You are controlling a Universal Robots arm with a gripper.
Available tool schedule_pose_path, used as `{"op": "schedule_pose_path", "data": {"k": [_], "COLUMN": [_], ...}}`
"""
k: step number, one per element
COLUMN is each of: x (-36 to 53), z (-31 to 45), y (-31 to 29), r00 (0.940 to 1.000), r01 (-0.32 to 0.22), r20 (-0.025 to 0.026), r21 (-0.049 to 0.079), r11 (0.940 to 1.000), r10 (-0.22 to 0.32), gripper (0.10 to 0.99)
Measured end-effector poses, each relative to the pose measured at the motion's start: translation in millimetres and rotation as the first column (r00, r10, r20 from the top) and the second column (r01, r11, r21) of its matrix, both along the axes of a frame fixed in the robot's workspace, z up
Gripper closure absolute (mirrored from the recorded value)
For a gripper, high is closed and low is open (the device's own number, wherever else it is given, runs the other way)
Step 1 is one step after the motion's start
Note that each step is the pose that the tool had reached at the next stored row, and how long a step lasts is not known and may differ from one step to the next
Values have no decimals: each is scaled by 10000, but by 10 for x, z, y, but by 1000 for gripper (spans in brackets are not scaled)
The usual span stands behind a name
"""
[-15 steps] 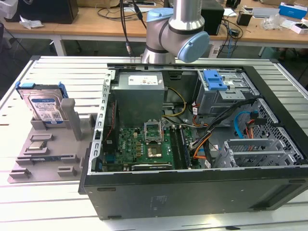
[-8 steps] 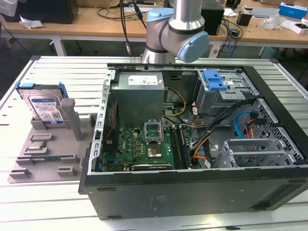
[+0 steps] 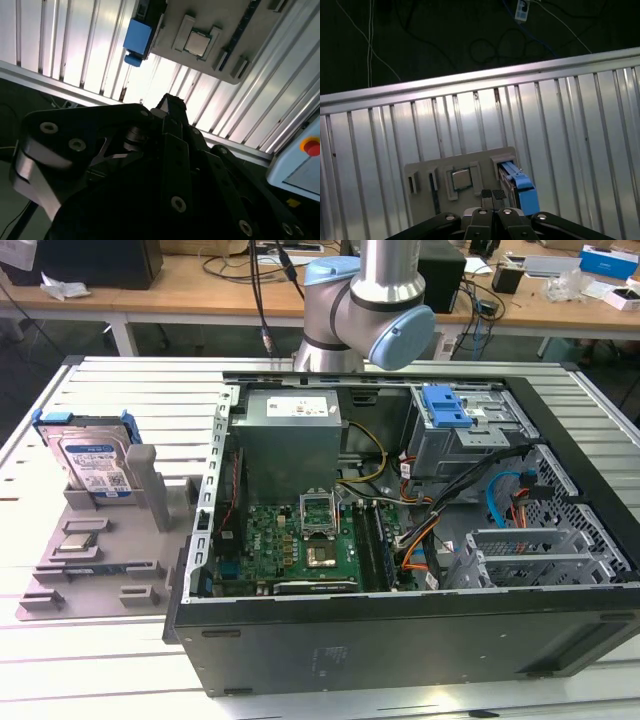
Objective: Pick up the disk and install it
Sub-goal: 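Pick up the disk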
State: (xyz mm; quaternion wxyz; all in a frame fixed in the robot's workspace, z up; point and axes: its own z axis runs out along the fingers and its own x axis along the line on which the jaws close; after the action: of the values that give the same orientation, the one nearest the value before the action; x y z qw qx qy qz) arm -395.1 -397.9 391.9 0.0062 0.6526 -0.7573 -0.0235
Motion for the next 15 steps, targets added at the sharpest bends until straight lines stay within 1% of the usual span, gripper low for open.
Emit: {"op": "schedule_pose_path", "data": {"k": [6,12,15], "x": [0,0,0], "z": [0,0,0], "y": [0,0,0], "r00": [9993,9993,9993], "r01": [-361,-365,-367], "r20": [1,1,1], "r21": [0,-1,-1], "r11": [9993,9993,9993], "r10": [361,365,367], "gripper": [980,973,784]}}
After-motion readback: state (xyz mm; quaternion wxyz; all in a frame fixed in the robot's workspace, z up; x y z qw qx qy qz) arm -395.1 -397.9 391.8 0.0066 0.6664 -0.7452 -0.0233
